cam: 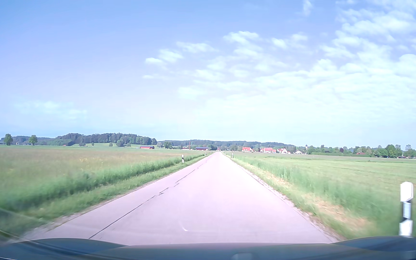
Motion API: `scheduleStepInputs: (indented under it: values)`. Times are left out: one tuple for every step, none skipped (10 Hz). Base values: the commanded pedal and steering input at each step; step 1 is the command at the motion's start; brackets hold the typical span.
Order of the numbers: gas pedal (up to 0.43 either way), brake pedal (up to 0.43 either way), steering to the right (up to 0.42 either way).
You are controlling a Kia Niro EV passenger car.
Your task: Follow the waypoints while adhering to traffic rules and regulations
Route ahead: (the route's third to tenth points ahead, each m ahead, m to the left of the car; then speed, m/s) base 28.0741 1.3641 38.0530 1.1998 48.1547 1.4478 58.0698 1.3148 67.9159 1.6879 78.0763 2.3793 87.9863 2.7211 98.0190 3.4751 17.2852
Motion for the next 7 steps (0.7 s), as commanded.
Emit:
scheduleStepInputs:
  values:
    - [0.169,0.000,-0.003]
    - [0.169,0.000,-0.003]
    - [0.169,0.000,-0.003]
    - [0.169,0.000,-0.002]
    - [0.169,0.000,-0.001]
    - [0.169,0.000,0.000]
    - [0.169,0.000,0.001]
